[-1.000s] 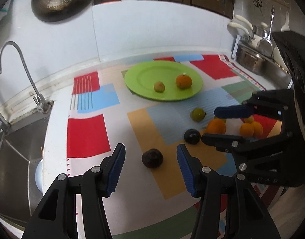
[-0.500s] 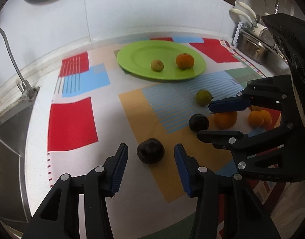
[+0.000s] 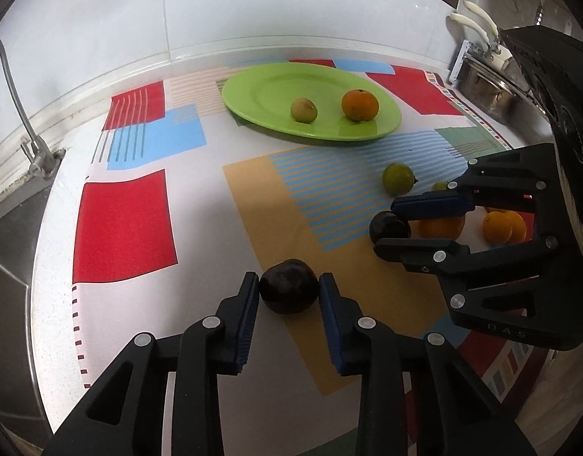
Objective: Organize fruits
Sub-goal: 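Carry the plum in the left tool while the right tool carries its plum over the plate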
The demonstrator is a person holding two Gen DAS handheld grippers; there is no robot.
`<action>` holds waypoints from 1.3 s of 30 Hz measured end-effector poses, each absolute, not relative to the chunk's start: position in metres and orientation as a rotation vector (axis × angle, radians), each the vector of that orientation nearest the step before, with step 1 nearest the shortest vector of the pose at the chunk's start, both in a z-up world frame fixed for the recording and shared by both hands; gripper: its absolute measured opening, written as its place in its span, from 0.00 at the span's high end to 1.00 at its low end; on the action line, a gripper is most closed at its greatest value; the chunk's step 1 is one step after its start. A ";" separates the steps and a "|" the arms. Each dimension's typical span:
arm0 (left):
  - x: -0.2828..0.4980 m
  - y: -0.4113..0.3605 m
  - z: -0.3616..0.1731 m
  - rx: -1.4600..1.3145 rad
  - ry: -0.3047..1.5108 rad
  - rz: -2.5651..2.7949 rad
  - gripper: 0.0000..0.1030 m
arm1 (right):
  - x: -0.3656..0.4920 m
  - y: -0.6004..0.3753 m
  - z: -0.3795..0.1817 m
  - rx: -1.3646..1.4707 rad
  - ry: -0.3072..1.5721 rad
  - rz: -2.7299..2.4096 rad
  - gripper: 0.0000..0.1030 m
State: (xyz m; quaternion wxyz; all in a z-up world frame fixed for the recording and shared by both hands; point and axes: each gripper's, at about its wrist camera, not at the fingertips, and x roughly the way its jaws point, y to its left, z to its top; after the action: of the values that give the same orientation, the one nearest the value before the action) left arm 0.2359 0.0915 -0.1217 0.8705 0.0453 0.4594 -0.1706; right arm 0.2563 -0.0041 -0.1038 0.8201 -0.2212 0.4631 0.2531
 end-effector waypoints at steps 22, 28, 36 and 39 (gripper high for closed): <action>0.203 0.095 -0.056 0.084 0.800 -0.254 0.69 | 0.227 -0.018 -0.050 -0.297 0.827 0.523 0.72; 0.199 0.090 -0.034 0.076 0.745 -0.258 0.69 | 0.219 -0.029 -0.030 -0.244 0.764 0.502 0.72; 0.213 0.078 -0.012 0.068 0.685 -0.271 0.69 | 0.221 -0.046 -0.006 -0.194 0.688 0.446 0.72; 0.218 0.072 -0.006 0.070 0.671 -0.278 0.69 | 0.226 -0.054 0.004 -0.173 0.665 0.424 0.72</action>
State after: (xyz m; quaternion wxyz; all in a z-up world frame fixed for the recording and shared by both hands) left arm 0.2178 0.0722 -0.0062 0.9342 0.0342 0.3282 -0.1357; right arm 0.2256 -0.0544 0.0036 0.9196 -0.0842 0.3236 0.2061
